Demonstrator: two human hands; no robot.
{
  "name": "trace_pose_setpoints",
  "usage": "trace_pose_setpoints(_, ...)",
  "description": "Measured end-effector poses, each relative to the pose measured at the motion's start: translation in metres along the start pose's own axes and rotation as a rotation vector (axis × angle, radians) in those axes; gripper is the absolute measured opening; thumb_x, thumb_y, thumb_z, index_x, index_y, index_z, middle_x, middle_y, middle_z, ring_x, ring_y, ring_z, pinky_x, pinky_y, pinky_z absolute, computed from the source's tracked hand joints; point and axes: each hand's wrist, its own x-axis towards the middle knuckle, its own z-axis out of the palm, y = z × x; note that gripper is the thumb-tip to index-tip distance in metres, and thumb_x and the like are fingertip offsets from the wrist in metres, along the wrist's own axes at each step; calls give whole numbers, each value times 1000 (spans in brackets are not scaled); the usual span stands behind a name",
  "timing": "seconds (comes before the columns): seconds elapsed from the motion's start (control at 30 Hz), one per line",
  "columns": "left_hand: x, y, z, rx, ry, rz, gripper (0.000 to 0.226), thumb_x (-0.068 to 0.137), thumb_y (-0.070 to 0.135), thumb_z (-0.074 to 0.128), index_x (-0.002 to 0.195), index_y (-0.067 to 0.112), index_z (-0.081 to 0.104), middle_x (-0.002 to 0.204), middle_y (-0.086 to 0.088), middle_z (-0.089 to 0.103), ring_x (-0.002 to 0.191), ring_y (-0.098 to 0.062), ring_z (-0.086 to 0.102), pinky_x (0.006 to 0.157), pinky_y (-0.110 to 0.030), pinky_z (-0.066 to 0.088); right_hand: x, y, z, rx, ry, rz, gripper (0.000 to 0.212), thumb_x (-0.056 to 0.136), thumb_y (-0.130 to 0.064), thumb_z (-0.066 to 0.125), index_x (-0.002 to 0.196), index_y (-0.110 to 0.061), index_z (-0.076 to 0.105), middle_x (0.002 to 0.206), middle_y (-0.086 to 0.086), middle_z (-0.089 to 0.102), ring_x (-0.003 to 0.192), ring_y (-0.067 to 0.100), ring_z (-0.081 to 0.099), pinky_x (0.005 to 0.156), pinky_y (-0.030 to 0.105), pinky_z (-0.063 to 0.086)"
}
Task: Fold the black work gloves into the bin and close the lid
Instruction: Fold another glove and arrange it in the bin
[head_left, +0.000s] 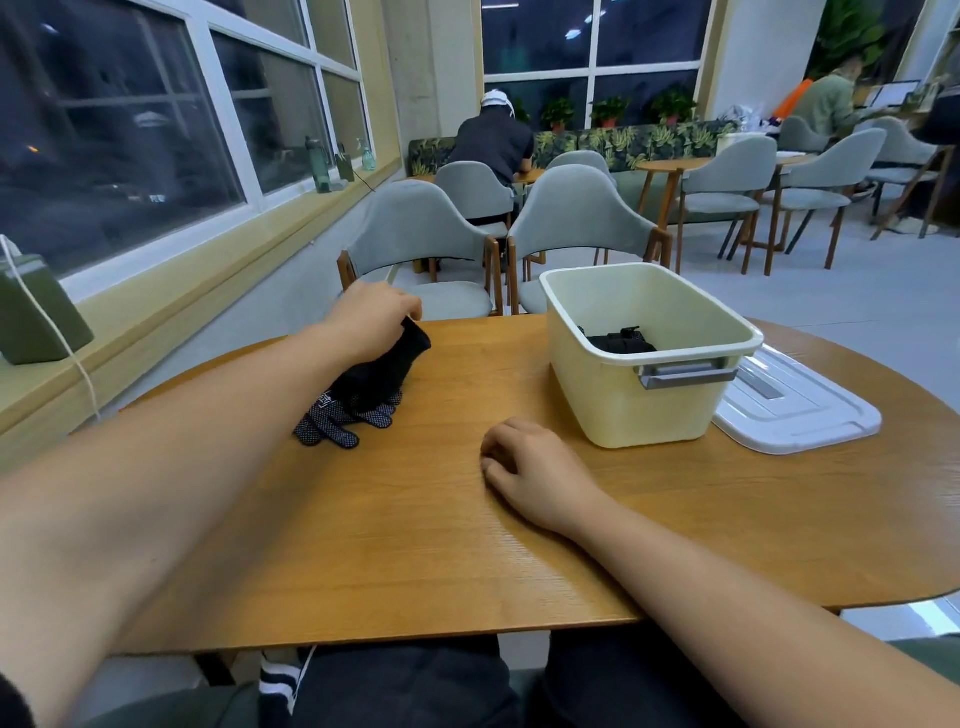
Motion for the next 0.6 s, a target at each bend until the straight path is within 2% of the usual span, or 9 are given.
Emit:
trace_pose_setpoints(0.13, -2, -15, -26, 73, 38, 45, 17, 99, 17, 64, 111, 24, 74, 107, 0, 69, 105, -30, 62, 87, -45, 48, 0, 0, 0, -1, 4, -6, 15, 100, -35, 63, 112, -27, 68, 109, -10, 64, 107, 16, 60, 90, 37, 53)
trace_pose_setpoints(0.33, -15, -22, -66, -1, 84, 30, 17, 95, 13, 67, 107, 20, 76, 104, -2, 71, 103, -31, 62, 82, -43, 48, 0, -1, -1, 4, -2, -8, 15, 100, -35, 64, 112, -27, 68, 108, -10, 63, 106, 16, 59, 91, 38, 53)
trace_pose_setpoints(0.43, -22, -20, -84, -136, 111, -25, 14, 97, 14, 69, 107, 21, 76, 103, 0, 72, 101, -28, 63, 86, -44, 51, -1, -2, -2, 16, 12, -13, 16, 101, -35, 64, 114, -26, 69, 110, -10, 64, 107, 14, 60, 91, 37, 53)
trace_pose_setpoints(0.53, -28, -14, -98, -285, 165, -63, 10, 97, 13, 71, 104, 18, 77, 96, 2, 72, 93, -24, 64, 75, -35, 44, -2, -4, -4, 55, 23, -3, 19, 103, -34, 65, 118, -24, 70, 115, -10, 67, 111, 12, 61, 96, 36, 53)
trace_pose_setpoints(0.6, -33, -6, -105, -362, 193, -92, 10, 96, 14, 73, 104, 19, 76, 95, 3, 70, 90, -21, 64, 74, -32, 41, -2, -6, -9, 177, 34, 32, 18, 104, -35, 66, 119, -28, 73, 116, -13, 70, 110, 6, 64, 97, 33, 55)
